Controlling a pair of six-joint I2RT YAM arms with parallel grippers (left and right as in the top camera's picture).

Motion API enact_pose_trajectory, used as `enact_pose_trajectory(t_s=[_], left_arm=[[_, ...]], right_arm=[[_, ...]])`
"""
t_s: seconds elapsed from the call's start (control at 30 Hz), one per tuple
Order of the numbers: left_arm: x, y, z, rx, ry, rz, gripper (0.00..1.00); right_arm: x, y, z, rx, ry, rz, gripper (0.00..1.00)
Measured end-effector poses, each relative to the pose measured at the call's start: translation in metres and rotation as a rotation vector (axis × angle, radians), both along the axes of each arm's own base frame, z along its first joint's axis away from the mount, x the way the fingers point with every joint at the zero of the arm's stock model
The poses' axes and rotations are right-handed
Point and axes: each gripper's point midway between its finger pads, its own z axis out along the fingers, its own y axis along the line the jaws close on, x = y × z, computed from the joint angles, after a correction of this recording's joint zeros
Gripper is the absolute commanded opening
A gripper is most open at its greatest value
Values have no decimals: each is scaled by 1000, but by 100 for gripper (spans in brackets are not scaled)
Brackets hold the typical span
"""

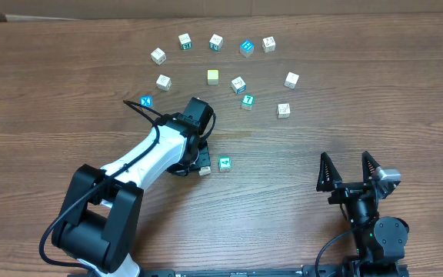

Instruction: Form a horizontal line

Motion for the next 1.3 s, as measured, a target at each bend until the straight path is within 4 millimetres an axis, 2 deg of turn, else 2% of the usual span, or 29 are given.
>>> enact_pose_trajectory(t_s=[1.3], left_arm=[[-1,-2,-4,-14,-1,-1,4]], right_arm=[[0,0,0,0,0,0,100]])
